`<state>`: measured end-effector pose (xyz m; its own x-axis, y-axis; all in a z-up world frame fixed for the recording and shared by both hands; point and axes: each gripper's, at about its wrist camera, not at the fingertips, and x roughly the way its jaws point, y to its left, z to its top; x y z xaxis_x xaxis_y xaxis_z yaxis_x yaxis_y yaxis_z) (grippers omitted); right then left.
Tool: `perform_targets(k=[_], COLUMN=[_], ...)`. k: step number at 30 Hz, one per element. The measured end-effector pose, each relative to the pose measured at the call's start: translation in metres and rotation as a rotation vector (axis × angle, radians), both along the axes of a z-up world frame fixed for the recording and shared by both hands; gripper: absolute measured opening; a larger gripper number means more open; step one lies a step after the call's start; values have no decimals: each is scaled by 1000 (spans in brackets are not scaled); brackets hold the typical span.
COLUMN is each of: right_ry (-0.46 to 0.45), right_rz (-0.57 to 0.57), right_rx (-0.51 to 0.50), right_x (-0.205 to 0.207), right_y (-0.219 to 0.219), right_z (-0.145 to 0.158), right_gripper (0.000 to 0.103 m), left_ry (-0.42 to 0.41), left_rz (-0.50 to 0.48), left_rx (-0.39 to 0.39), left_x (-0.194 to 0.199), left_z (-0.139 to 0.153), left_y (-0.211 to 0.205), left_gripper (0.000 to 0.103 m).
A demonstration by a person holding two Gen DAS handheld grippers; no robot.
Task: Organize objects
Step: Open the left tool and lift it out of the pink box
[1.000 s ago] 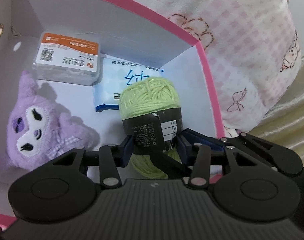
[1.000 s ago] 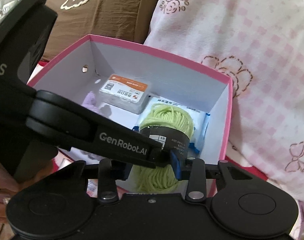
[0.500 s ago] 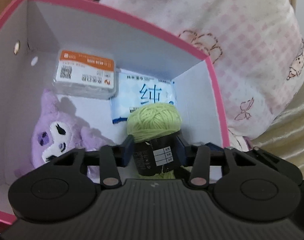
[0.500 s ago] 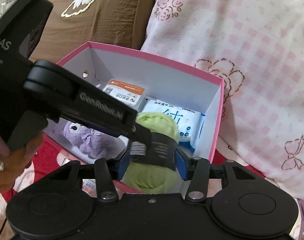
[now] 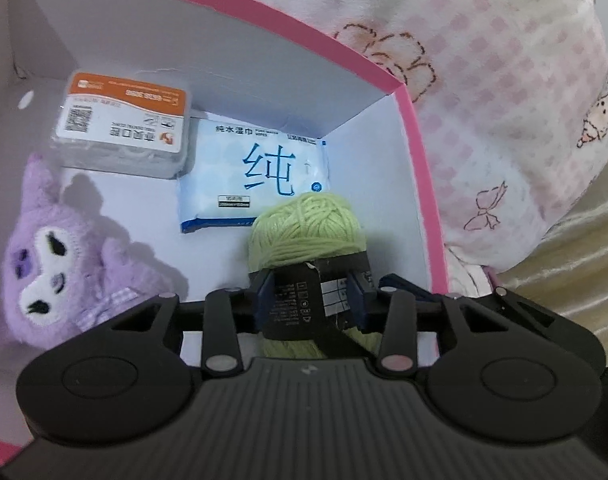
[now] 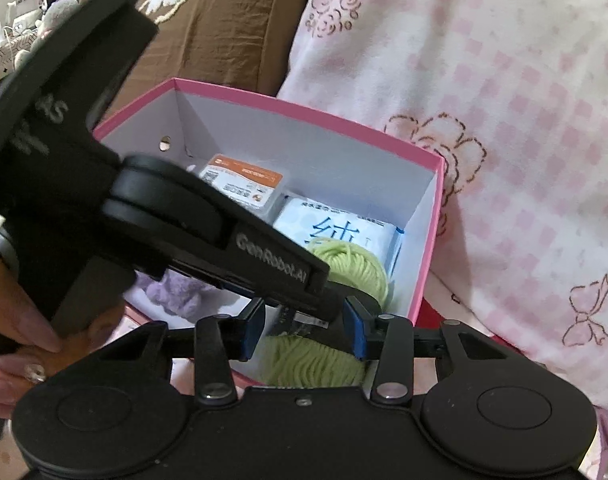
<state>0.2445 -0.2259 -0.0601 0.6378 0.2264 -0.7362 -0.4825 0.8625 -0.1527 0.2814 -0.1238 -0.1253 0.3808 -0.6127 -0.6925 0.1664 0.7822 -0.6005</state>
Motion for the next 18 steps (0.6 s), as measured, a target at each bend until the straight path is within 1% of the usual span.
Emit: perform_targets(k=[3, 5, 6, 8, 11, 13, 16, 18], right_ry=[-1, 15, 23, 41, 52, 39, 18, 10], right_rz=[-12, -16, -13, -13, -16, -6, 0, -2], right_rx=[32, 69, 83, 112, 155, 151, 146, 149], right_x=[0, -2, -5, -10, -21, -29, -42, -53], right_y=[-5, -9, -8, -9, -10, -8, -5, -5], right_z=[5, 10, 11, 15, 25, 34, 50, 60], right_gripper=[47, 47, 47, 47, 47, 47, 48, 49], left_ry=[15, 61, 64, 40, 7, -20, -74, -89], left_rz=[10, -6, -8, -8, 4, 2, 1, 4], left_rx=[34, 36, 47, 82, 106, 127, 194, 219], left_x=[-4, -8, -11, -20, -34, -43, -59, -69], left_z=[14, 20, 24, 36, 58, 74, 99, 111], left_y=[8, 11, 13, 17, 28, 35, 44, 53], left_gripper=[38, 38, 38, 39, 41, 42, 44, 44])
